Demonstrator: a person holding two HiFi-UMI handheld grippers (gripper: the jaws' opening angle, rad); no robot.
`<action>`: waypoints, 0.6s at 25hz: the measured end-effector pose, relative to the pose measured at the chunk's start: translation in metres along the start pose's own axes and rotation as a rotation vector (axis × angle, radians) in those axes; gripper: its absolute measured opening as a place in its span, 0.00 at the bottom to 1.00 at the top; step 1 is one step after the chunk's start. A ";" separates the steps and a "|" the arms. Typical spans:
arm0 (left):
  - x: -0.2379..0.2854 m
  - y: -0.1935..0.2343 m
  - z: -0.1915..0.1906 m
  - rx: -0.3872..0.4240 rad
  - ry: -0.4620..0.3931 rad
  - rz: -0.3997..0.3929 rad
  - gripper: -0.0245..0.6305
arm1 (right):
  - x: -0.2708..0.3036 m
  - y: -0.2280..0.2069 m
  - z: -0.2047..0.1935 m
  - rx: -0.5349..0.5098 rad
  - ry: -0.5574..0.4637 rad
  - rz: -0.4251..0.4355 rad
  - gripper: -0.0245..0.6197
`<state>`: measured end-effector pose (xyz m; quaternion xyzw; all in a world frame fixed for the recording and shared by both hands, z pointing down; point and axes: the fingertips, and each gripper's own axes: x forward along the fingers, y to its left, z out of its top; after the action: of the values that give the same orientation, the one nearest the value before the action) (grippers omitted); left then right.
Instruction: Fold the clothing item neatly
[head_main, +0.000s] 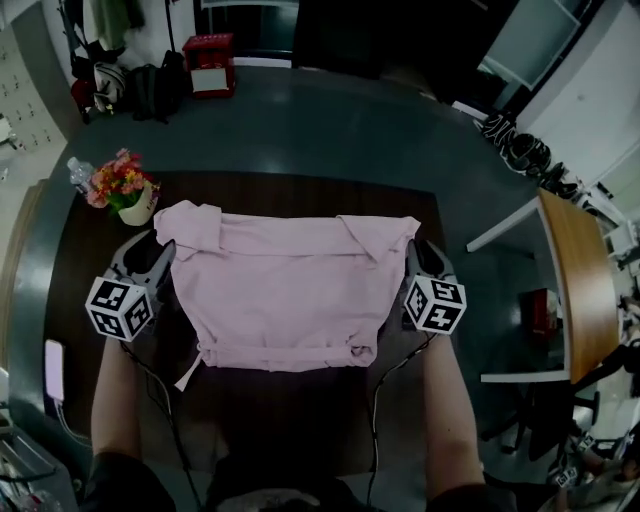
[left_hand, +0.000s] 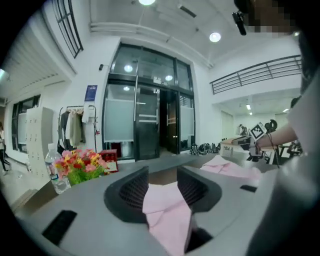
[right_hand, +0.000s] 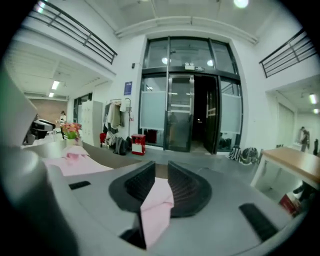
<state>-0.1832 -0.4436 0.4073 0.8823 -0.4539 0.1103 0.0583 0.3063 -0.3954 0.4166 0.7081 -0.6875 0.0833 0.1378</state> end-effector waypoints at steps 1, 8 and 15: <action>-0.011 -0.022 0.013 0.013 -0.029 -0.013 0.32 | -0.018 0.016 0.013 -0.011 -0.036 0.026 0.12; -0.117 -0.170 0.082 0.106 -0.186 0.010 0.05 | -0.191 0.129 0.091 0.008 -0.326 0.286 0.03; -0.233 -0.315 0.084 0.042 -0.257 -0.079 0.05 | -0.347 0.189 0.074 -0.029 -0.405 0.421 0.03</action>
<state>-0.0466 -0.0939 0.2673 0.9074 -0.4200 0.0036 -0.0145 0.0983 -0.0916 0.2555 0.5501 -0.8339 -0.0426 -0.0125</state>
